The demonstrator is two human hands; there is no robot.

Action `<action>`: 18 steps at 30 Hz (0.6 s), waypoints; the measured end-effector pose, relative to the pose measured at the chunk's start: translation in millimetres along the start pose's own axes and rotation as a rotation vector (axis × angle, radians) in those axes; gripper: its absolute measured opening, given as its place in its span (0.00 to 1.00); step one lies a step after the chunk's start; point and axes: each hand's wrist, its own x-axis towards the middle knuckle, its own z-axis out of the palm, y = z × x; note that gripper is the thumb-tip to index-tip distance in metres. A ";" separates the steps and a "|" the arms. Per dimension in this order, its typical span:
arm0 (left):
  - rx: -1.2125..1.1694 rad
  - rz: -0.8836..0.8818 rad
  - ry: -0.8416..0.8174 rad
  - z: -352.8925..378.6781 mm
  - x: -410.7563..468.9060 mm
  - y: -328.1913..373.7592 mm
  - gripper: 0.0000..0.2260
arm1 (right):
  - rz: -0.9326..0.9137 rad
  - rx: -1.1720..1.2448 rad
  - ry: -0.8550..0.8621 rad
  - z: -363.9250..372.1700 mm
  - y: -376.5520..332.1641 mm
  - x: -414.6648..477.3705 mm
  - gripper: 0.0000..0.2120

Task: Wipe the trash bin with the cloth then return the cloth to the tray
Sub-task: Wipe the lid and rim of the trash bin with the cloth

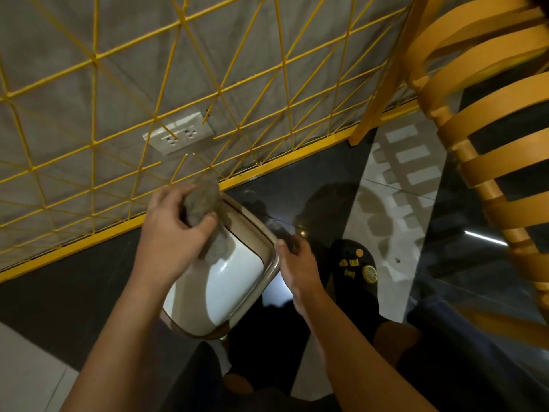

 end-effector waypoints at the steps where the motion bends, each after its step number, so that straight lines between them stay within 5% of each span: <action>1: 0.053 0.021 -0.054 6.3 -0.1 4.0 0.21 | 0.065 0.069 -0.083 1.0 2.7 1.5 0.26; 5: 0.364 0.100 -0.041 35.9 -8.2 11.5 0.20 | 0.182 0.361 -0.325 6.8 3.8 -2.4 0.47; 8: 0.319 0.096 0.058 43.7 -5.2 7.3 0.14 | 0.113 0.343 -0.329 9.8 2.9 -4.8 0.64; 18: 0.182 -0.001 -0.013 30.4 17.2 -4.9 0.20 | 0.004 0.056 -0.373 7.2 -6.6 -8.4 0.66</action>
